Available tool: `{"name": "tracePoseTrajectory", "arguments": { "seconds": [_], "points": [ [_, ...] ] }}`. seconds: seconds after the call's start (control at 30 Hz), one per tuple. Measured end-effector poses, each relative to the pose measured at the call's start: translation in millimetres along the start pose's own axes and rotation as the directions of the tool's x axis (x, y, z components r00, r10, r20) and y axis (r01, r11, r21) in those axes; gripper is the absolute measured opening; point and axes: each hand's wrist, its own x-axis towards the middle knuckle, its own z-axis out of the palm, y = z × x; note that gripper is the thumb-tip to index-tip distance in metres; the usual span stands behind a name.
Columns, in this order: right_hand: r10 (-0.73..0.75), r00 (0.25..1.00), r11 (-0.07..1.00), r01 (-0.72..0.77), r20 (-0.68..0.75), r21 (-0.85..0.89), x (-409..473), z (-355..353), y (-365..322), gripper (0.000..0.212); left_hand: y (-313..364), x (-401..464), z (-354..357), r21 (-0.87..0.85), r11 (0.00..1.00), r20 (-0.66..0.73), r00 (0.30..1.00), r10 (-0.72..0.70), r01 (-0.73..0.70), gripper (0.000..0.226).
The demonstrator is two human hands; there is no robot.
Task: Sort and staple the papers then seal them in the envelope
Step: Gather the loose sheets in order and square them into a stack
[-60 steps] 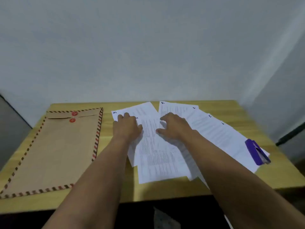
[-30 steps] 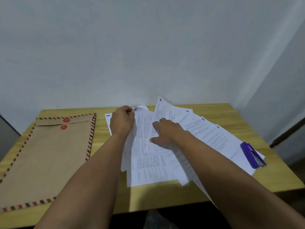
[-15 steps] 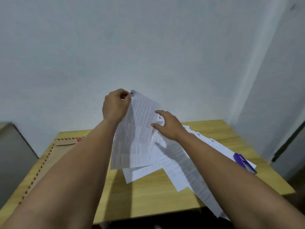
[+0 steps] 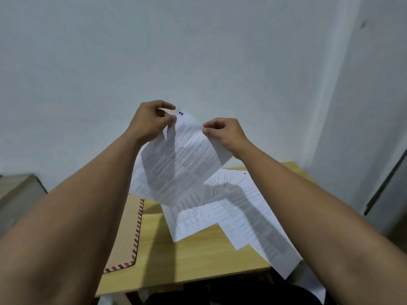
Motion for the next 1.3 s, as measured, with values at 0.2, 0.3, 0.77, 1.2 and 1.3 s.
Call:
{"name": "tracePoseTrajectory", "arguments": {
  "seconds": [0.2,0.3,0.77,1.2,1.3],
  "points": [
    [0.222,0.974,0.966,-0.215,-0.041,0.142,-14,-11,39,0.021,-31,-8,40,0.097,0.995,0.081,0.996,-0.028,0.020,0.030],
    [0.314,0.949,0.942,-0.308,0.026,-0.133,-11,-22,77,0.018,-63,-17,76,0.110,0.993,0.129,0.989,-0.067,0.053,0.025],
    [0.532,0.847,0.509,-0.345,-0.028,-0.788,74,-88,240,0.054,-202,-15,193,0.126,0.970,0.306,0.922,-0.239,0.210,0.032],
    [0.717,0.696,0.433,-0.462,-0.014,-0.774,107,-86,269,0.065,-220,-12,218,0.112,0.971,0.379,0.894,-0.238,0.211,0.030],
    [0.698,0.717,0.477,-0.467,-0.002,-0.744,101,-87,267,0.058,-216,-16,218,0.081,0.972,0.388,0.891,-0.234,0.220,0.031]
  ]
}}
